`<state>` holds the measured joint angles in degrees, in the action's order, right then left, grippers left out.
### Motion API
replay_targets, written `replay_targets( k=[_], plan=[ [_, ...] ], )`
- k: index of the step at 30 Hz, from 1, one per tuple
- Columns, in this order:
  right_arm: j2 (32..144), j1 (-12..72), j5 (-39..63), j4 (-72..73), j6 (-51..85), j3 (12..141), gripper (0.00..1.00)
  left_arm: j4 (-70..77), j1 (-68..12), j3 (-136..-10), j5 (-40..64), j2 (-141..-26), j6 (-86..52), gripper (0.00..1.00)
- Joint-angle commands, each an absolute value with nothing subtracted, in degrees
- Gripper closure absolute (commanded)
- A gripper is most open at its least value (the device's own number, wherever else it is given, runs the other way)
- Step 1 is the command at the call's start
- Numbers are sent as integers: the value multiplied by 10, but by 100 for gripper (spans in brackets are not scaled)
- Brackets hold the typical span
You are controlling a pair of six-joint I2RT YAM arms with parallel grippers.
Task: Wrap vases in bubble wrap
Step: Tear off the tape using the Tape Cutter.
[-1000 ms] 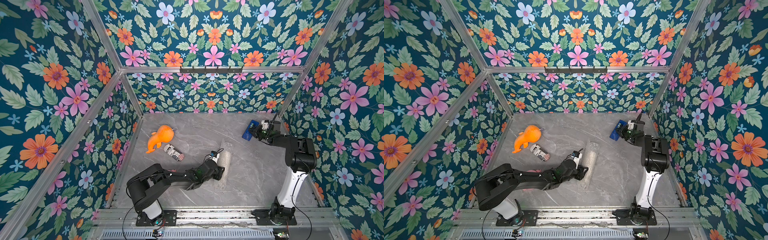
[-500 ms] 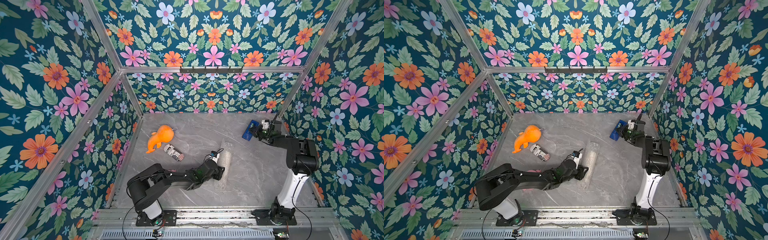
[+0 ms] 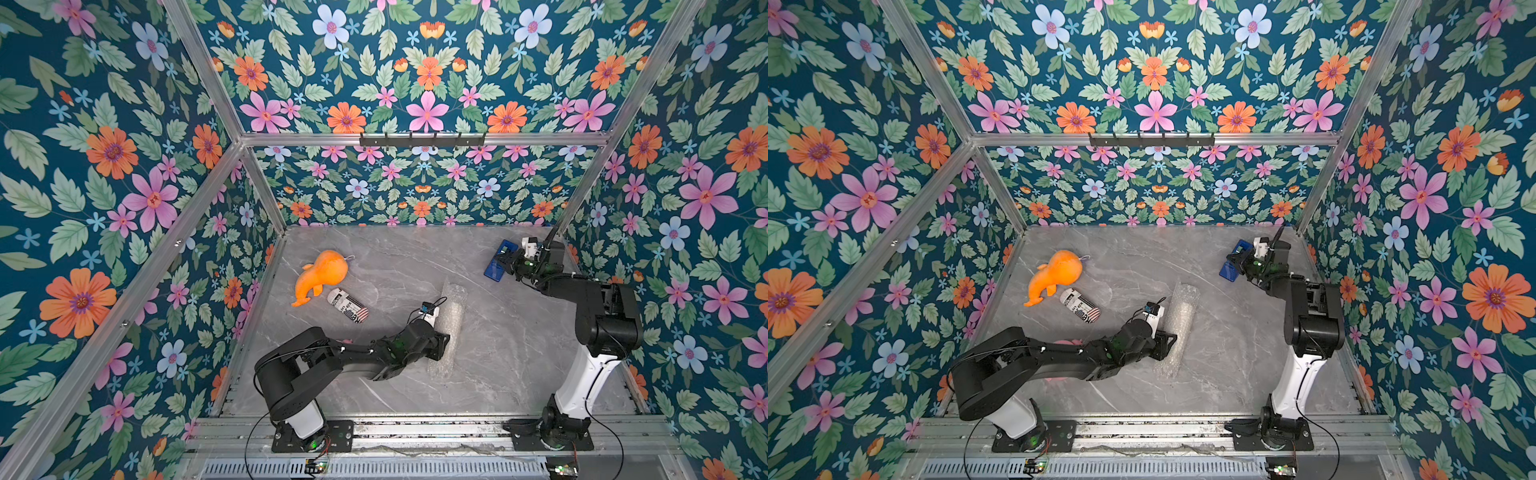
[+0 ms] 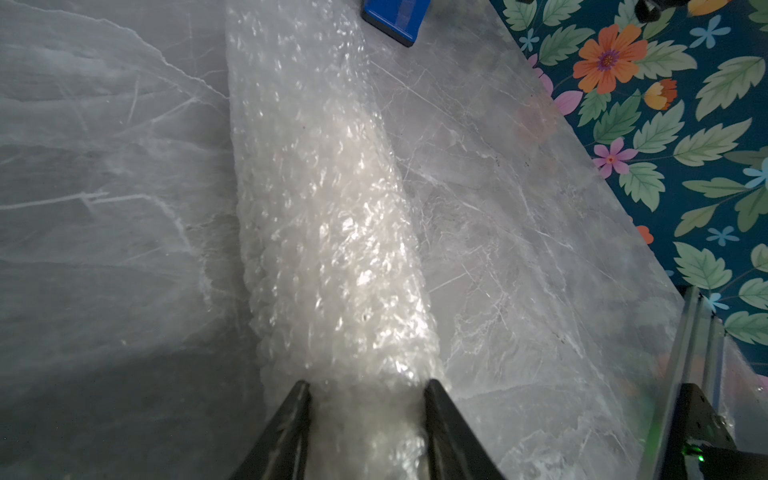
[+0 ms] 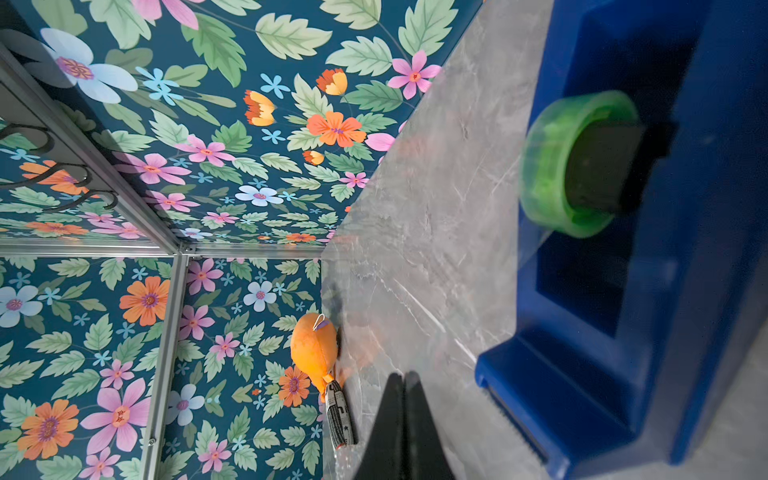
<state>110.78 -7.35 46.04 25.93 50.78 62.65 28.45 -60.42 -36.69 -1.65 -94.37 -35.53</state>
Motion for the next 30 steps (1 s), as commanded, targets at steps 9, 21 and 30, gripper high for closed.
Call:
replay_targets(
  k=[9, 21, 30],
  plan=[
    [1075, -54, 475, 258, 514, 592, 100, 211, -604, -361, -4, -948, -346, 55],
    [1060, -47, 468, 303, 537, 523, 100, 218, -605, -361, -2, -949, -345, 55],
    [1097, -48, 456, 335, 560, 506, 100, 214, -605, -366, -1, -953, -342, 55]
  ],
)
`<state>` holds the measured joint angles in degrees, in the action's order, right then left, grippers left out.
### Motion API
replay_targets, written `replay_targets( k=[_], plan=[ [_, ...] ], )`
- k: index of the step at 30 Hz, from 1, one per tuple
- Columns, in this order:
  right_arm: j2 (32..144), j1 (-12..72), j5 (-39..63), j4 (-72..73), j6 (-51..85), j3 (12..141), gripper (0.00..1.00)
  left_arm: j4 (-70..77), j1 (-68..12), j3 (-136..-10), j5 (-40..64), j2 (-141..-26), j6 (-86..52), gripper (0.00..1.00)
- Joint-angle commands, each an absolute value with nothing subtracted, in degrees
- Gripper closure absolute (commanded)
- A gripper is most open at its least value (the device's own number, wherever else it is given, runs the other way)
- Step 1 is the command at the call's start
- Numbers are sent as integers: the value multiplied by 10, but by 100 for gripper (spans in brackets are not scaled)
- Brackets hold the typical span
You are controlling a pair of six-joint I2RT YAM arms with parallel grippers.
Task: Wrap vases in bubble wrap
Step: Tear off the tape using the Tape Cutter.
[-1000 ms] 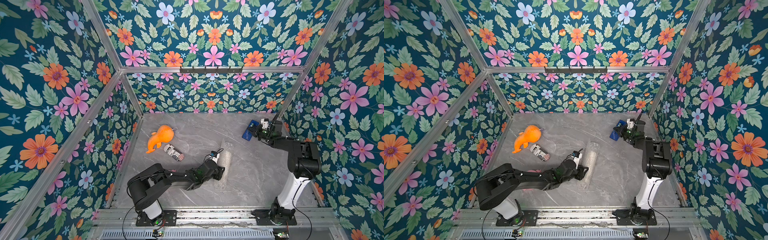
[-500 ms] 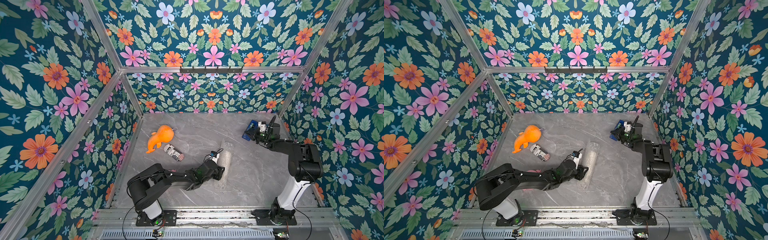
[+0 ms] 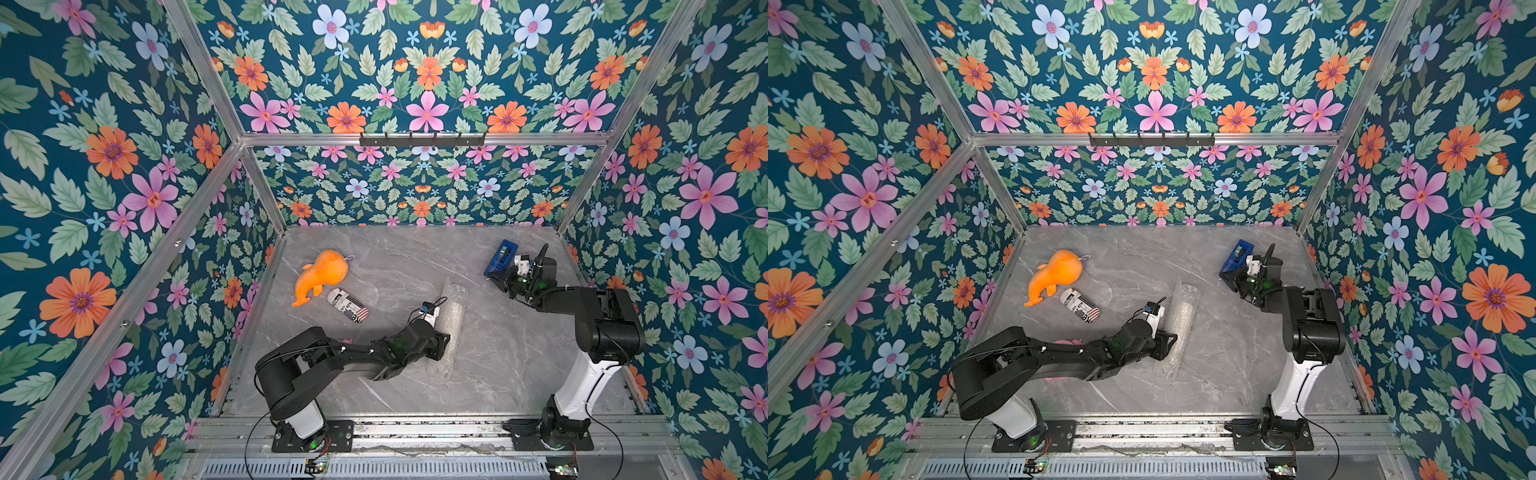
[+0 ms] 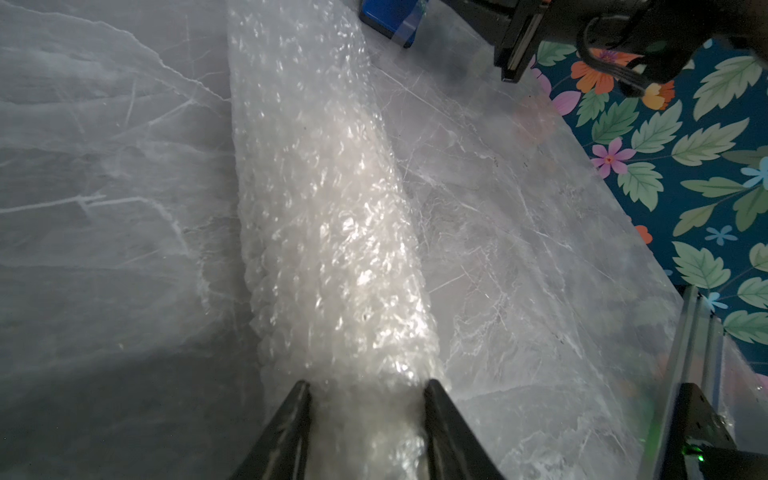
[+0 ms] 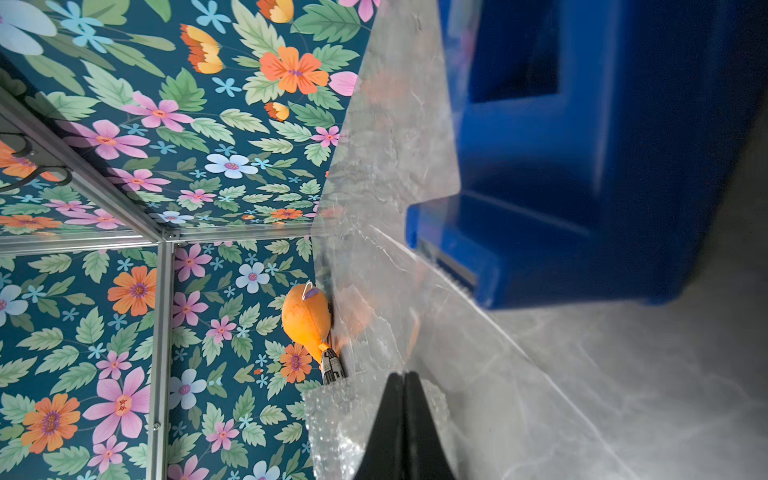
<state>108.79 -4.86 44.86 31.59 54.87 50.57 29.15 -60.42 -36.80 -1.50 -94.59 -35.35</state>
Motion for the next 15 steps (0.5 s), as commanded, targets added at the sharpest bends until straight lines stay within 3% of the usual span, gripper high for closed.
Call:
replay_targets(
  k=[1, 15],
  plan=[
    [1103, -49, 452, 337, 564, 506, 100, 214, -604, -366, -1, -953, -342, 55],
    [1152, -59, 411, 312, 563, 518, 100, 216, -604, -366, -2, -955, -343, 56]
  ],
)
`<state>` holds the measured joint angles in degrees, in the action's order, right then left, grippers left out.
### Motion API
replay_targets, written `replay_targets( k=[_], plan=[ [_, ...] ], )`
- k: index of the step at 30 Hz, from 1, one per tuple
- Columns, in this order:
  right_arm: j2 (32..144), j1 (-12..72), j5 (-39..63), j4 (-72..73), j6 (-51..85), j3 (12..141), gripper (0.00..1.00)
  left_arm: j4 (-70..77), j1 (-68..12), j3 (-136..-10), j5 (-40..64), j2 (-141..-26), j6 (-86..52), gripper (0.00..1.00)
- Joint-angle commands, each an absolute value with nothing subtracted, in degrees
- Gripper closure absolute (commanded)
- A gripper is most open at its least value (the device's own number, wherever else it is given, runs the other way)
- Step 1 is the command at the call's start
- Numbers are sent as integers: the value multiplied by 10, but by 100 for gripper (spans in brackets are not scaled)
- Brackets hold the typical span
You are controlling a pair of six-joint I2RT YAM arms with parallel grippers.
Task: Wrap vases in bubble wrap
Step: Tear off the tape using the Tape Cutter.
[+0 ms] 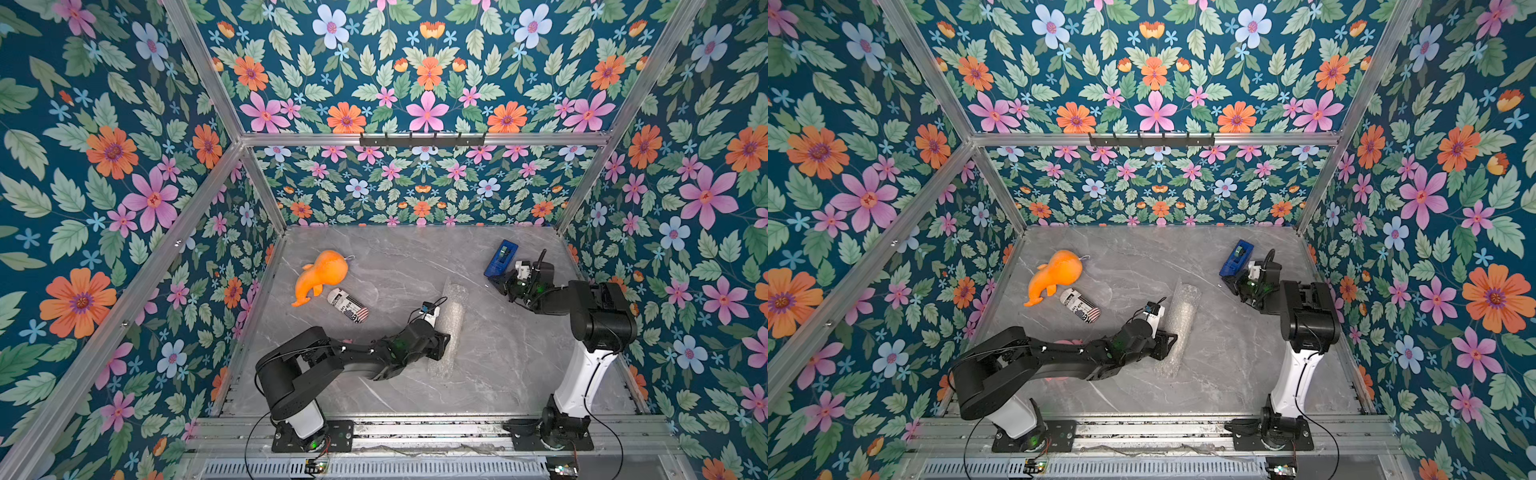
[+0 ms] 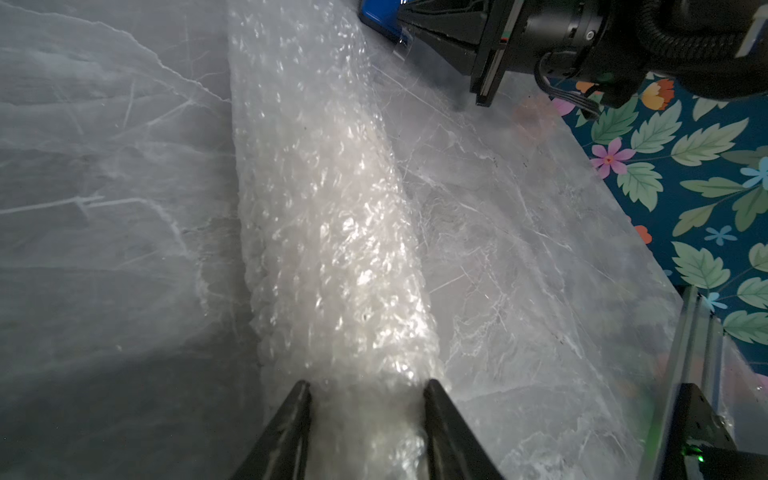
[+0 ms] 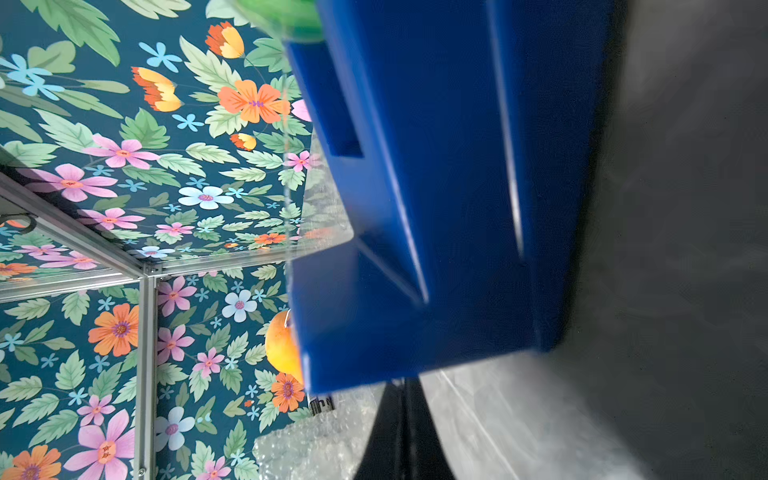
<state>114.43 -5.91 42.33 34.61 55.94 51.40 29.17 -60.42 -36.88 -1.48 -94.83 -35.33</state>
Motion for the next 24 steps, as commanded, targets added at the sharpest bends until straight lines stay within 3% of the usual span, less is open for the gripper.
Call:
replay_targets(
  k=[1, 24],
  plan=[
    [1155, -59, 406, 307, 561, 520, 100, 216, -604, -366, -2, -955, -344, 56],
    [1164, -54, 357, 224, 506, 539, 100, 220, -604, -364, -2, -954, -343, 56]
  ],
)
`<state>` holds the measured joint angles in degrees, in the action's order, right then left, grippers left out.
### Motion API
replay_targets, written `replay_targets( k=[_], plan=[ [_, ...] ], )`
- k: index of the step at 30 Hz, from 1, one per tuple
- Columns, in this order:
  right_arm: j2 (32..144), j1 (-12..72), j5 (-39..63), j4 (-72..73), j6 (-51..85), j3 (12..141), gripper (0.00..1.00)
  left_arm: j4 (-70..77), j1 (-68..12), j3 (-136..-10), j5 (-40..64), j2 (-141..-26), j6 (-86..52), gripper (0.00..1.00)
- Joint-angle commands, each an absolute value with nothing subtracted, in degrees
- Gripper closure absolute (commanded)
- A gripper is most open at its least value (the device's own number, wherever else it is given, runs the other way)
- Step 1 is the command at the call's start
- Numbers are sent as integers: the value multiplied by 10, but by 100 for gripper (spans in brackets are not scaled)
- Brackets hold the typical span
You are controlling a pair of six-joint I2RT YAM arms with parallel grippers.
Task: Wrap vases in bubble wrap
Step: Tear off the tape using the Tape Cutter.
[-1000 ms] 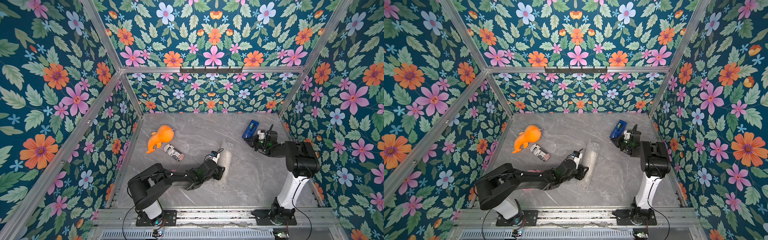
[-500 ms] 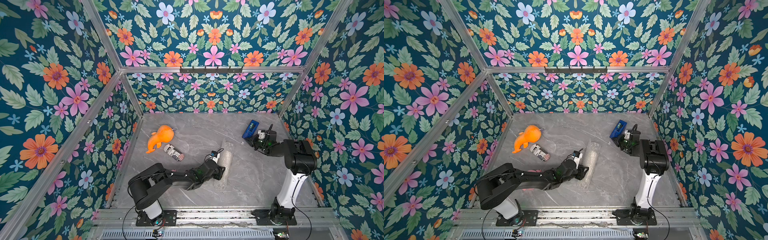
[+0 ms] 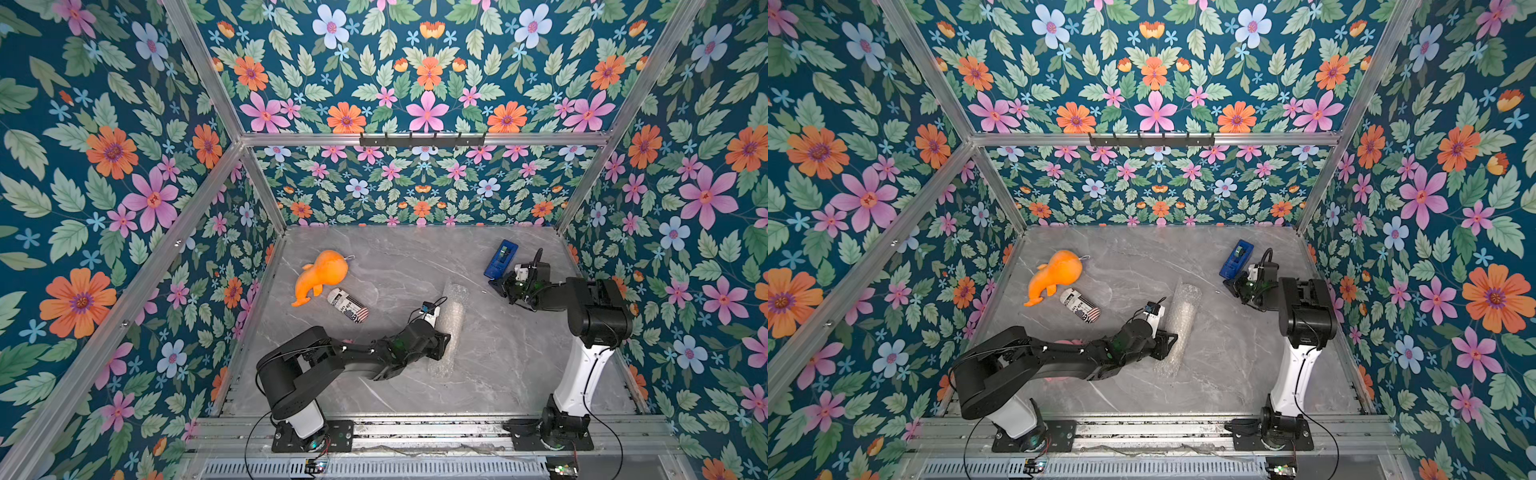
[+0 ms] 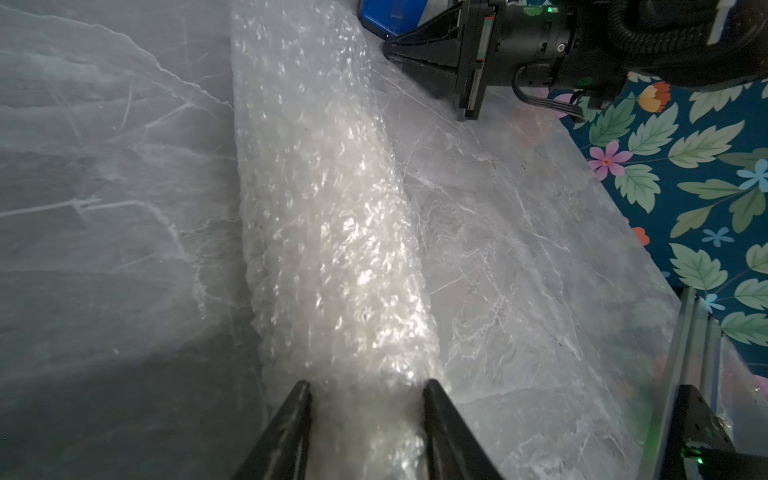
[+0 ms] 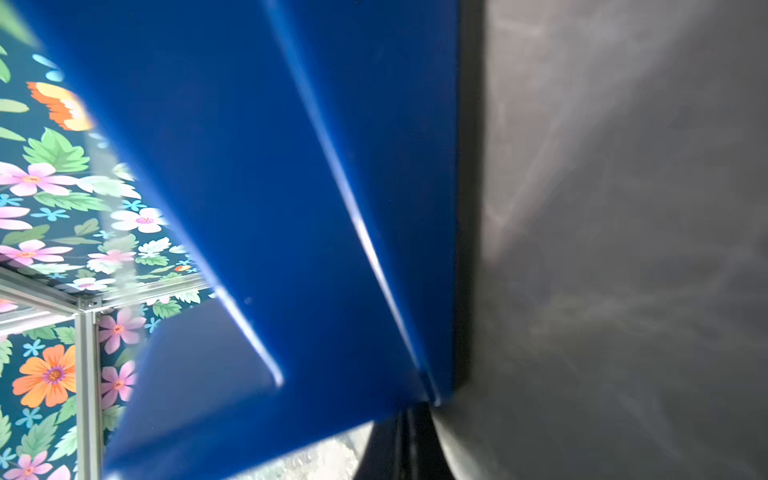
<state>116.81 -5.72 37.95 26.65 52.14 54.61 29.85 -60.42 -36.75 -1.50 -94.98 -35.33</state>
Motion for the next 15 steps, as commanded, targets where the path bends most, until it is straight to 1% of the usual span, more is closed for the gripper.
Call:
replay_targets(
  k=[1, 4, 9, 13, 15],
  plan=[
    [1155, -51, 356, 226, 498, 536, 100, 219, -604, -363, -2, -954, -342, 56],
    [1118, -41, 359, 215, 461, 533, 100, 219, -604, -364, -1, -955, -341, 56],
    [1034, -22, 385, 150, 379, 541, 100, 219, -604, -367, 0, -956, -339, 56],
    [956, -5, 435, 116, 312, 524, 100, 218, -604, -371, 0, -959, -336, 56],
    [900, 1, 460, 94, 284, 514, 100, 217, -604, -372, 1, -960, -334, 56]
  ],
)
